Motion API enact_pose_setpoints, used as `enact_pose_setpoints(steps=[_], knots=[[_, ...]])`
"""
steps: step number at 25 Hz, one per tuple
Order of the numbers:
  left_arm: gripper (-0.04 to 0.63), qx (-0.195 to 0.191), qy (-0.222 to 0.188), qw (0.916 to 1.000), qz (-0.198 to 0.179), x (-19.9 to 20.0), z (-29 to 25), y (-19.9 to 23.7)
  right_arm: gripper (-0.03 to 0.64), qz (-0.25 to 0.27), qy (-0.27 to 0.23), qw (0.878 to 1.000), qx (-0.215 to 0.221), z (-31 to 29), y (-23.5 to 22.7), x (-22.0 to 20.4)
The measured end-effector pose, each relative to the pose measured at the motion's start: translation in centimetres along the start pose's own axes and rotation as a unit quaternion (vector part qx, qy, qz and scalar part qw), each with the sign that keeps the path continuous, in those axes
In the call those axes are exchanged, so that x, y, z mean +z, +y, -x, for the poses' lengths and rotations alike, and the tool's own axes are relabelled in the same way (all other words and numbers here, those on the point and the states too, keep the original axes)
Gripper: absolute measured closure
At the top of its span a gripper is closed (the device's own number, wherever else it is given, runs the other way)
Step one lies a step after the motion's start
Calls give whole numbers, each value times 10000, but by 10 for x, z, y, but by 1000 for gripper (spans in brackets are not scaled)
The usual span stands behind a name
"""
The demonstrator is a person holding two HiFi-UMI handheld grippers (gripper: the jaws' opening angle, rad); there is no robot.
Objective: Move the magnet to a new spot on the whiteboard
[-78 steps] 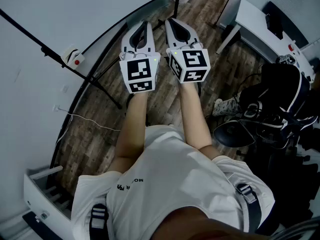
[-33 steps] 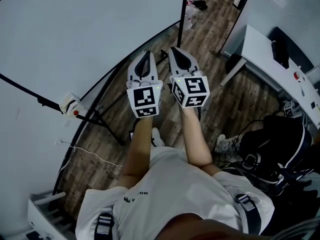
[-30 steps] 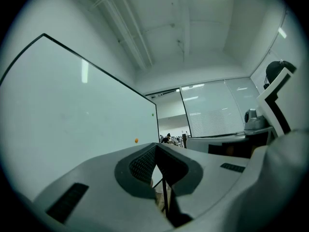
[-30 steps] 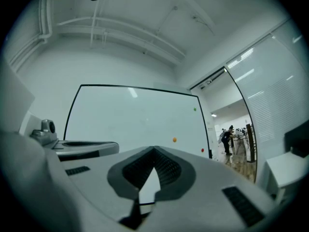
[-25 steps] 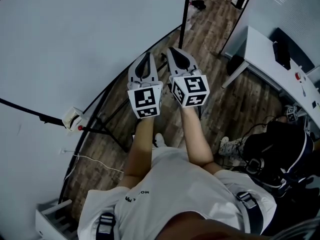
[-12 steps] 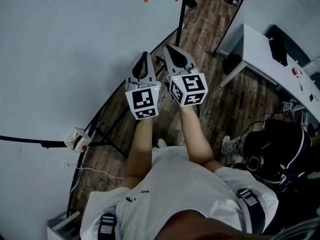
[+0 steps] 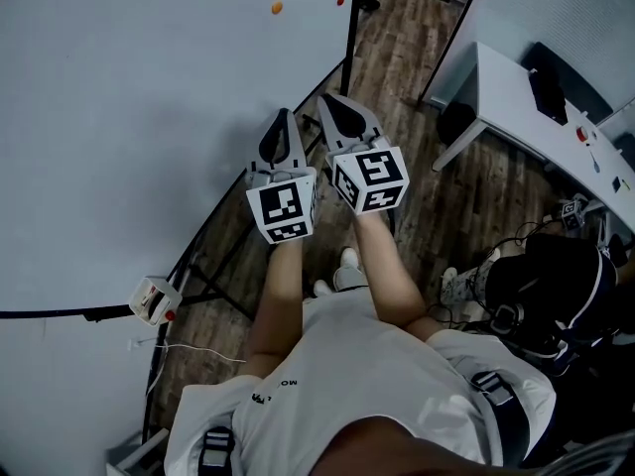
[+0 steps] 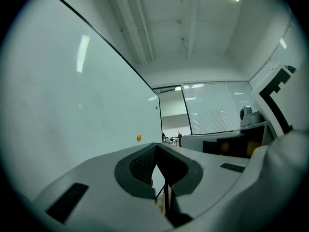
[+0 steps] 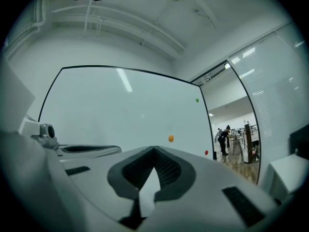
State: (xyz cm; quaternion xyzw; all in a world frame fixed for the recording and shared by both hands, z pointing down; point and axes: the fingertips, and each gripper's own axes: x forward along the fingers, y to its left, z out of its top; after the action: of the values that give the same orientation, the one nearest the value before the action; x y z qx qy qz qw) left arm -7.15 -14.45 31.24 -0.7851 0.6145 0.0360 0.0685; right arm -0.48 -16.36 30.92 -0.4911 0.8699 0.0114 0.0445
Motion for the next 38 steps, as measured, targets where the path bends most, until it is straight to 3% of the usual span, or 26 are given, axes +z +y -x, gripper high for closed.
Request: enact_pose_setpoints(steps=[8, 23, 38], knots=[[592, 233, -63, 9997, -65, -7, -24, 16, 603, 20, -57, 9998, 188, -30, -11, -8], [592, 802, 8, 9967, -155, -7, -71, 4, 603, 18, -161, 9975, 691, -61, -54, -1], [592, 663, 59, 9976, -172, -18, -95, 25, 603, -31, -29, 9970, 770, -99, -45, -13]])
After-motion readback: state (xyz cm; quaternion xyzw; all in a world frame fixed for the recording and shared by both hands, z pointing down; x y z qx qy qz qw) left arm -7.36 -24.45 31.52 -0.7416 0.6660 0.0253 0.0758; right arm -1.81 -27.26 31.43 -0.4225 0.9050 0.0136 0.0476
